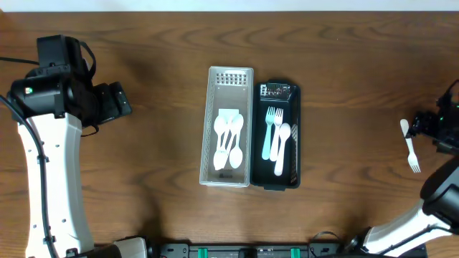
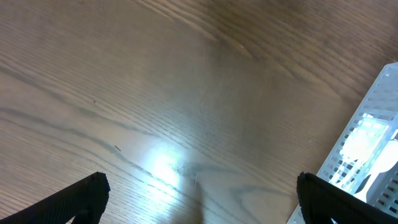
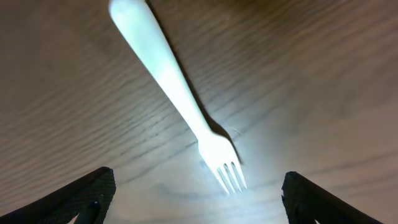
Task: Pack container
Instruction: 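Move the right gripper to the last white fork and grasp it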
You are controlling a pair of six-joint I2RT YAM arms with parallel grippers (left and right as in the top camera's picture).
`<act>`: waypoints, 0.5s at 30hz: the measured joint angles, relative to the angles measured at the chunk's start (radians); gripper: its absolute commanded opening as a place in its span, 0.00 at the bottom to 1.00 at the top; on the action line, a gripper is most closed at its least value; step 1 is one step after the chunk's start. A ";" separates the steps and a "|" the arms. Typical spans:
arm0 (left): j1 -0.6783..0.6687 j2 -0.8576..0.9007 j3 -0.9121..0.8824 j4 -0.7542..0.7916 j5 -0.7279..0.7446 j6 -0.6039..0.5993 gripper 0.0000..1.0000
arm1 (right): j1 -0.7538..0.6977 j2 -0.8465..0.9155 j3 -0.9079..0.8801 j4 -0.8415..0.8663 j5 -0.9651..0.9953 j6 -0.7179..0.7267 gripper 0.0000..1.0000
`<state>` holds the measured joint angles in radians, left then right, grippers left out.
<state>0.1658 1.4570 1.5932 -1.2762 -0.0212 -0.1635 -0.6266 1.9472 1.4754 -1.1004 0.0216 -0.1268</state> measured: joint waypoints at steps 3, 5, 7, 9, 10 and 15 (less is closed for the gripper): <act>0.000 0.000 0.000 0.000 0.000 0.000 0.98 | 0.000 0.046 0.000 0.005 0.000 -0.009 0.89; 0.000 0.000 0.000 0.000 0.000 0.000 0.98 | 0.000 0.071 0.000 0.005 0.000 -0.011 0.89; 0.000 0.000 0.000 0.000 0.000 0.000 0.98 | 0.000 0.090 0.000 0.006 0.000 -0.013 0.89; 0.000 0.000 0.000 0.000 0.000 0.000 0.98 | 0.000 0.109 0.000 0.010 0.000 -0.013 0.89; 0.000 0.000 0.000 0.000 0.000 0.000 0.98 | 0.000 0.116 0.000 0.011 0.000 -0.013 0.89; 0.000 0.000 0.000 0.000 0.000 0.000 0.98 | 0.000 0.134 -0.002 0.030 0.000 -0.013 0.89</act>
<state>0.1658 1.4570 1.5932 -1.2762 -0.0216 -0.1635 -0.6266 2.0808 1.4738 -1.0702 0.0219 -0.1398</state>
